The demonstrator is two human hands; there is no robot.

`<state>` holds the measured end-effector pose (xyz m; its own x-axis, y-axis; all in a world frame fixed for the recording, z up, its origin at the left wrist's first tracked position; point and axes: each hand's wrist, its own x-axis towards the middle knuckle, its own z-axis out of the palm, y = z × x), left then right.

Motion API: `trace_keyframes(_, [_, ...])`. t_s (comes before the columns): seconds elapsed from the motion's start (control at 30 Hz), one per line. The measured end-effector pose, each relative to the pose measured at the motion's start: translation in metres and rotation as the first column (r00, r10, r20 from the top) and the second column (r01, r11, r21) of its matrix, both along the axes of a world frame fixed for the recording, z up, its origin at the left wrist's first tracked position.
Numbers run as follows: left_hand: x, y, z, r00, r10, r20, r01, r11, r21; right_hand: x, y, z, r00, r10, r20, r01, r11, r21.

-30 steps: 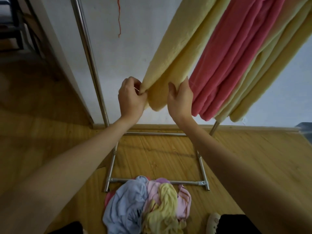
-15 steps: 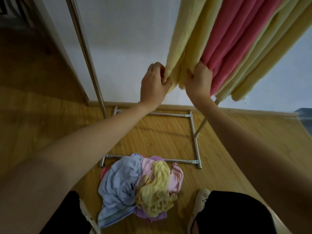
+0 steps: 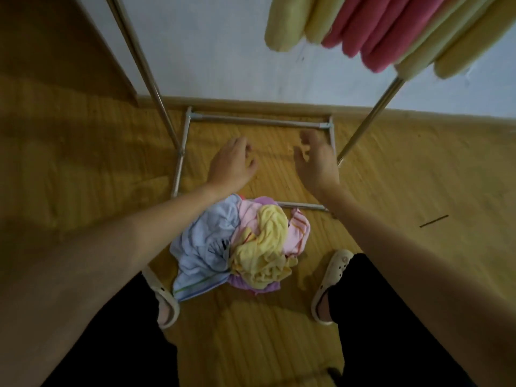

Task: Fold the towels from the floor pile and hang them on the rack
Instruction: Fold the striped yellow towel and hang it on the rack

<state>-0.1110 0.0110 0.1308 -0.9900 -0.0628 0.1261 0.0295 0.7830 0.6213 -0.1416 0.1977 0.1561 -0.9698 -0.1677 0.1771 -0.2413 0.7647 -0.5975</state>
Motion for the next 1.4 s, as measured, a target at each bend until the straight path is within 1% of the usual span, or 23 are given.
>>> trace_keyframes(0.07, [0.024, -0.002, -0.041, 0.985, -0.021, 0.171, 0.023, 1.000, -0.011, 0.025, 0.006, -0.045, 0.974, 0.059, 0.218, -0.080, 0.993, 0.089])
trace_keyframes(0.13, [0.048, -0.002, -0.079, 0.943, -0.056, 0.328, 0.068, 0.997, -0.023, 0.052, 0.010, -0.086, 0.909, 0.142, 0.392, -0.215, 0.965, 0.151])
trace_keyframes(0.2, [0.071, 0.002, -0.113, 0.881, -0.073, 0.467, 0.099, 0.995, -0.032, 0.080, 0.014, -0.124, 0.826, 0.204, 0.525, -0.352, 0.914, 0.199])
trace_keyframes(0.27, [0.088, 0.006, -0.145, 0.822, -0.099, 0.561, 0.125, 0.992, -0.008, 0.105, 0.015, -0.155, 0.723, 0.230, 0.651, -0.452, 0.870, 0.195])
trace_keyframes(0.33, [0.098, 0.009, -0.171, 0.789, -0.118, 0.603, 0.129, 0.991, 0.026, 0.121, 0.013, -0.180, 0.655, 0.238, 0.717, -0.501, 0.847, 0.177])
trace_keyframes(0.37, [0.100, 0.010, -0.183, 0.788, -0.107, 0.606, 0.113, 0.993, 0.029, 0.125, 0.011, -0.191, 0.643, 0.229, 0.731, -0.501, 0.847, 0.176])
trace_keyframes(0.47, [0.097, 0.008, -0.206, 0.799, -0.034, 0.600, 0.045, 0.999, -0.003, 0.130, 0.003, -0.215, 0.650, 0.181, 0.739, -0.446, 0.877, 0.178])
trace_keyframes(0.53, [0.091, 0.004, -0.219, 0.793, -0.043, 0.607, 0.061, 0.998, -0.009, 0.131, -0.002, -0.228, 0.648, 0.161, 0.744, -0.388, 0.910, 0.142])
trace_keyframes(0.63, [0.082, -0.001, -0.236, 0.763, -0.158, 0.627, 0.195, 0.981, 0.010, 0.134, -0.011, -0.244, 0.657, 0.159, 0.737, -0.326, 0.941, 0.089])
trace_keyframes(0.77, [0.071, 0.001, -0.249, 0.724, -0.283, 0.629, 0.404, 0.913, -0.053, 0.141, -0.023, -0.257, 0.680, 0.112, 0.725, -0.228, 0.972, 0.063])
trace_keyframes(0.9, [0.068, 0.002, -0.250, 0.706, -0.343, 0.620, 0.476, 0.878, -0.057, 0.146, -0.033, -0.261, 0.661, 0.021, 0.750, -0.032, 0.999, 0.000])
trace_keyframes(0.97, [0.070, 0.001, -0.248, 0.729, -0.336, 0.596, 0.456, 0.888, -0.058, 0.145, -0.033, -0.261, 0.656, -0.001, 0.755, 0.036, 0.999, -0.030])
trace_keyframes(1.17, [0.086, -0.007, -0.229, 0.851, -0.251, 0.461, 0.276, 0.961, 0.013, 0.136, -0.020, -0.238, 0.661, 0.010, 0.750, 0.015, 1.000, -0.027])
trace_keyframes(1.3, [0.105, -0.006, -0.194, 0.910, -0.300, 0.287, 0.303, 0.952, 0.036, 0.128, -0.016, -0.219, 0.637, 0.009, 0.771, 0.063, 0.996, -0.063])
trace_keyframes(1.4, [0.120, -0.008, -0.161, 0.923, -0.326, 0.203, 0.324, 0.945, 0.047, 0.123, -0.015, -0.196, 0.596, 0.131, 0.792, 0.072, 0.974, -0.216])
